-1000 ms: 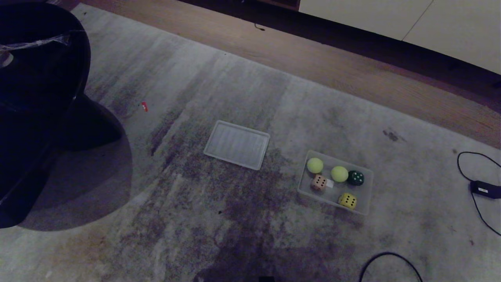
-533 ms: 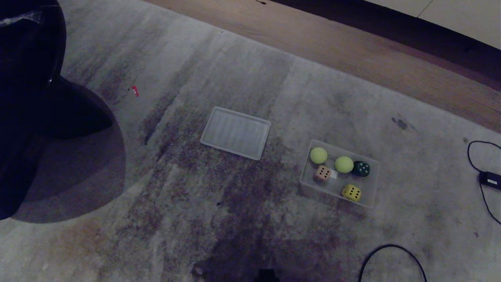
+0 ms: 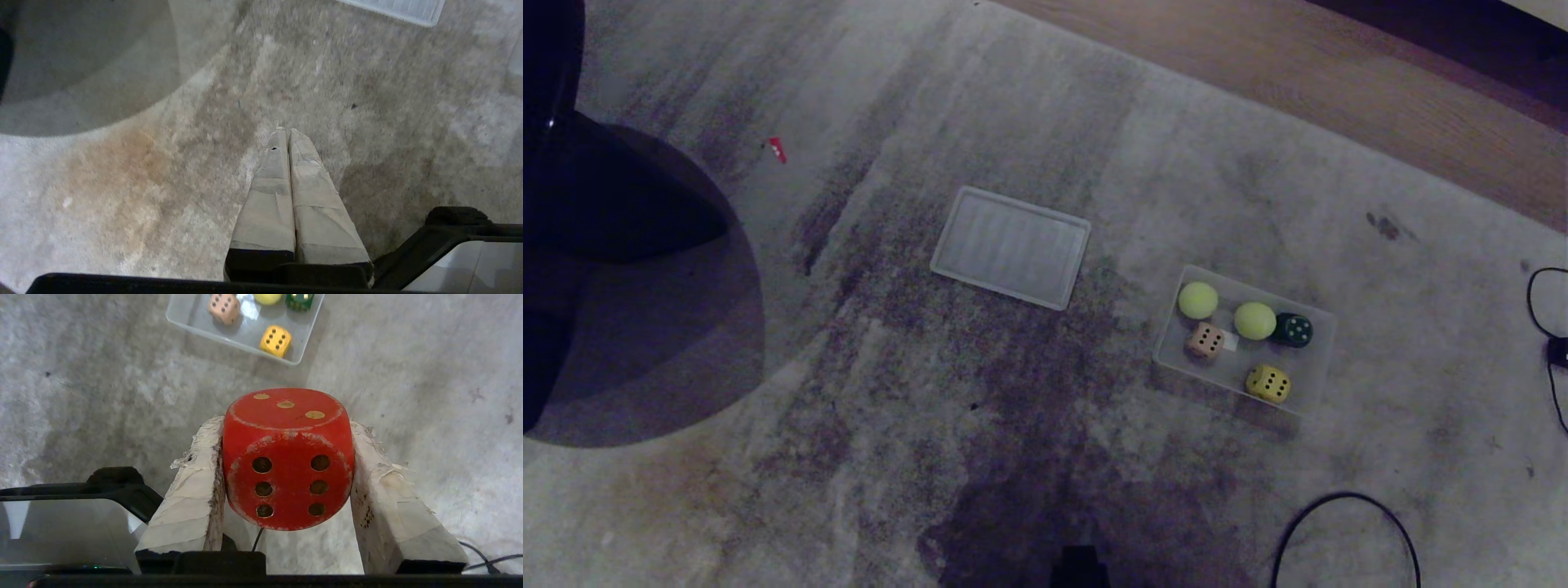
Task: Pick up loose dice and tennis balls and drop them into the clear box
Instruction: Put the toys in the box
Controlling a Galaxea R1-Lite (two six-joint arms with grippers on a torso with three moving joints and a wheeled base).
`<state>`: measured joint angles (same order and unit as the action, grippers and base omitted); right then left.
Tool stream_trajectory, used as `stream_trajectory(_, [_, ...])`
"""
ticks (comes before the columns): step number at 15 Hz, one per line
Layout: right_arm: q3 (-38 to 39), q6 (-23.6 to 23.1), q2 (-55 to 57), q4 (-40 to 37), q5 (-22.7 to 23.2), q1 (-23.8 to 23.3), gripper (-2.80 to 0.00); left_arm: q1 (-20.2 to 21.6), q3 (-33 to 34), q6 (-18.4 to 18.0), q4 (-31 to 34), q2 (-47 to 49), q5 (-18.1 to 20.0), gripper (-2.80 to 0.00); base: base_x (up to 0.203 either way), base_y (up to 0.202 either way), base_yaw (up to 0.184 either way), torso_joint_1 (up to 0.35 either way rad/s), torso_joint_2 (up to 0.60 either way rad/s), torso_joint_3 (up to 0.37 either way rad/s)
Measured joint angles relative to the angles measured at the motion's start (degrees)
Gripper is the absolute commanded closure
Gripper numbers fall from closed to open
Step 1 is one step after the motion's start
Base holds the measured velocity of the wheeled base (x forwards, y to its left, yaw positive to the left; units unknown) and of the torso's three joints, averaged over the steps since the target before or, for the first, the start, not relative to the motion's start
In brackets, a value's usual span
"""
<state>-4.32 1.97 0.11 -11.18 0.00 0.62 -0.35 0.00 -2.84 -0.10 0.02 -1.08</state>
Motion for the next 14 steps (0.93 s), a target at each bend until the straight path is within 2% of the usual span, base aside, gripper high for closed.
stream_trajectory(7, [0.0,-0.6,0.0,0.0,0.1,0.0,0.00,0.0,0.0,0.1,0.1,0.0,0.0,0.00,0.000,0.000,0.000,0.002,0.00,-0.183])
stream_trajectory(11, [0.0,-2.9,0.0,0.0,0.2,0.0,0.00,0.0,0.0,2.1,0.1,0.0,-0.6,0.00,0.000,0.000,0.000,0.001,0.00,-0.024])
stream_trajectory(14, [-1.3,-2.0,0.7,-0.6,-0.2,-0.1,0.00,0.0,0.0,3.1,0.2,0.0,-0.7,0.00,0.000,0.000,0.000,0.000,0.00,0.000])
